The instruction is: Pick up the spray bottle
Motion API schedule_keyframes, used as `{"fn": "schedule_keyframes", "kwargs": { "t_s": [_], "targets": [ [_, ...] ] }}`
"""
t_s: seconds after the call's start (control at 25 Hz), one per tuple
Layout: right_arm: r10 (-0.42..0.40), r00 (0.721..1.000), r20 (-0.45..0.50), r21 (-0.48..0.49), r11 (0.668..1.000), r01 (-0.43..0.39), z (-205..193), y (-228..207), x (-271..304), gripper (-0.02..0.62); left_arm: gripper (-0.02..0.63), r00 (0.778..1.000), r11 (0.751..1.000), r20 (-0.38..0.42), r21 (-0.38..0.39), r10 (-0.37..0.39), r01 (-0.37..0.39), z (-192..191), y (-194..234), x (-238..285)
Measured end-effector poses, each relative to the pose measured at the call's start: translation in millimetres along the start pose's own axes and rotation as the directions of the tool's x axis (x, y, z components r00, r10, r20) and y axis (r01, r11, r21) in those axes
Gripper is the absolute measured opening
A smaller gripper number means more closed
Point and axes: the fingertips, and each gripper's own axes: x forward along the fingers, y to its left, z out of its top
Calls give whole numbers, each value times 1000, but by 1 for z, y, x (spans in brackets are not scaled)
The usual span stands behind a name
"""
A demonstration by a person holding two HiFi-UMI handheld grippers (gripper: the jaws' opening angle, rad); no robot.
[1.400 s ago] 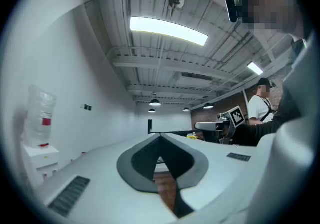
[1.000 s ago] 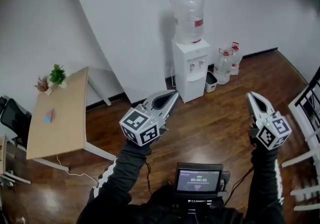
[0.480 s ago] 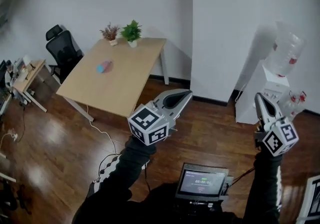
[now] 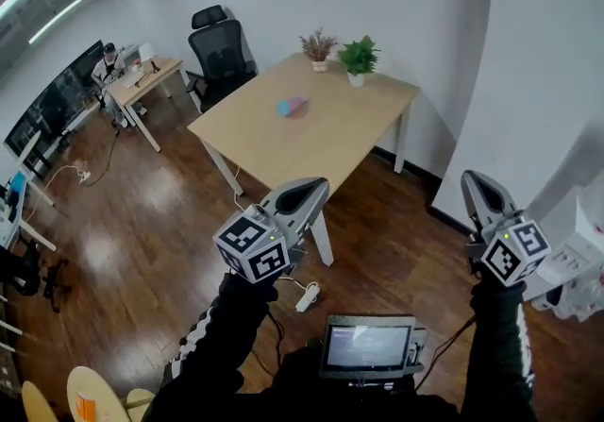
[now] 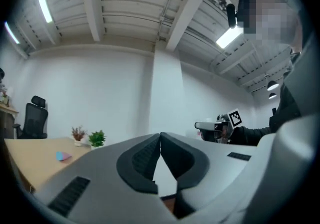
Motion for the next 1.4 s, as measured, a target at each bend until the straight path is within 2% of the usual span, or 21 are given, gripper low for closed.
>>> {"fn": "schedule_keyframes", "kwargs": {
  "t_s": [0.16, 0.32, 0.48, 0.76, 0.92, 1.08, 1.28, 1.4],
  "targets": [
    [108, 994, -11, 10, 994, -108, -22, 42, 107, 8, 12, 993, 995, 69, -26, 97, -95, 15, 90, -53],
    [183, 983, -11, 23, 983, -183, -46, 111, 225, 8, 12, 977, 979, 62, 6, 204, -205, 17, 204, -124],
    [218, 976, -12, 39, 975, -218, -69, 180, 347, 8, 26, 970, 969, 34, 43, 241, -242, 19, 326, -189],
    [257, 964, -63, 45, 966, -255, -119, 251, 532, 8, 26, 953, 953, 23, 11, 304, -304, 20, 510, -243],
    [306, 948, -88, 57, 951, -302, -138, 247, 627, 8, 26, 943, 943, 10, -5, 333, -333, 8, 604, -232],
    [368, 927, -72, 90, 928, -362, -146, 209, 725, 8, 26, 928, 928, 8, -22, 372, -372, 7, 691, -184],
    [438, 895, -78, 101, 897, -430, -157, 177, 828, 8, 40, 897, 897, 4, -4, 443, -443, 21, 780, -142],
    [447, 890, -85, 118, 892, -437, -164, 161, 885, 8, 51, 880, 880, 0, -9, 475, -475, 28, 830, -126]
  ]
}}
